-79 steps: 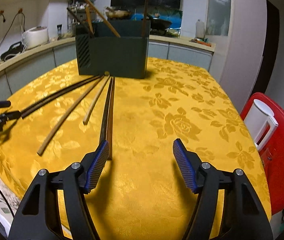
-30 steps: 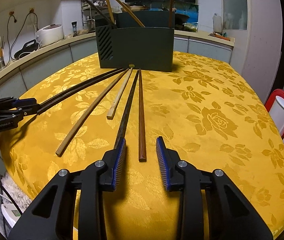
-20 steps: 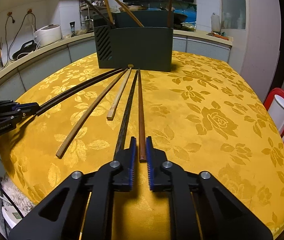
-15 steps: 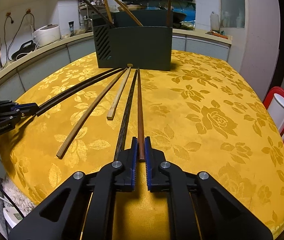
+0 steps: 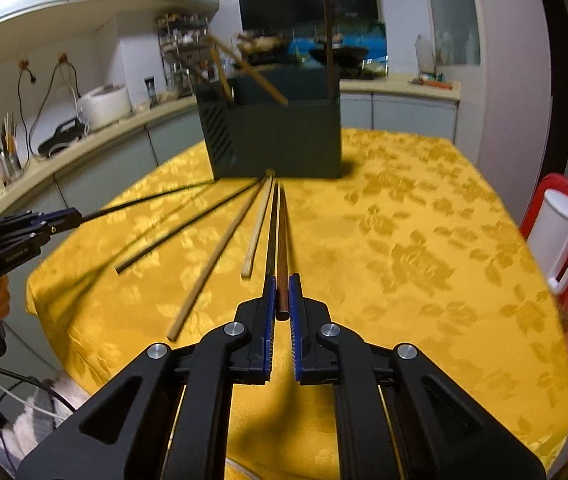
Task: Organize utensils
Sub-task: 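Close the right tool on a brown chopstick while the left tool lifts its dark chopstick, then carry both chopsticks up to the green holder and insert them into its slots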
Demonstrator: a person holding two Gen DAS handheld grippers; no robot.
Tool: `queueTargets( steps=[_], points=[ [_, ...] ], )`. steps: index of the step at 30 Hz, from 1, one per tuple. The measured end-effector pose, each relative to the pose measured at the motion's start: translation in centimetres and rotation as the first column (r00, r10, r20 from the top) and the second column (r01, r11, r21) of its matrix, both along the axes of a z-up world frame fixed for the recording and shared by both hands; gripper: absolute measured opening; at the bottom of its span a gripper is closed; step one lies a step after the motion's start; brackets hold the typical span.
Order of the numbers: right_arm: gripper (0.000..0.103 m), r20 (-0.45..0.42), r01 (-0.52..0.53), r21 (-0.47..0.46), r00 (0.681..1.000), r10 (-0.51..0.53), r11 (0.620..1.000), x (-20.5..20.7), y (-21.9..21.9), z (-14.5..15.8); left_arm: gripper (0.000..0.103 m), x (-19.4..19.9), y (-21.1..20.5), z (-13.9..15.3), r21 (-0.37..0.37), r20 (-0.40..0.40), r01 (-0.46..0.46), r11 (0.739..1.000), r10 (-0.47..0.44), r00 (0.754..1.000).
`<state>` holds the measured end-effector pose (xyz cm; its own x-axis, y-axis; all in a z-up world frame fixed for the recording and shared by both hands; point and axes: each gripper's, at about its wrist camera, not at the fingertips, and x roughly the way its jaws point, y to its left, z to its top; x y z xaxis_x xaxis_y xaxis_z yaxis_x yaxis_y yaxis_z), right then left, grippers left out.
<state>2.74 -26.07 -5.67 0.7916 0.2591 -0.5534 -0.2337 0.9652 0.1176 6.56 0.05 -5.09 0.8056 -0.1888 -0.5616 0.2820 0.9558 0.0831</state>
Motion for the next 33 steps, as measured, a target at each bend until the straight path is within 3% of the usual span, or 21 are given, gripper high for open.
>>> queueTargets(
  steps=[8,18,33],
  points=[
    [0.007,0.133,0.008,0.001,0.991,-0.008,1.000,-1.9,-0.3,4.8,0.007,-1.1,0.2,4.8,-0.016,0.089,0.014,1.000,-0.013,0.996],
    [0.007,0.226,0.004,0.007,0.974,-0.006,1.000,-1.5,0.1,8.6,0.007,0.1,0.6,10.1,-0.057,0.141,0.036,0.998,-0.028,0.990],
    [0.007,0.188,-0.017,0.012,0.982,0.014,1.000,3.1,0.7,12.3,0.007,3.6,0.8,13.9,-0.083,0.137,0.051,0.995,-0.039,0.990]
  ],
)
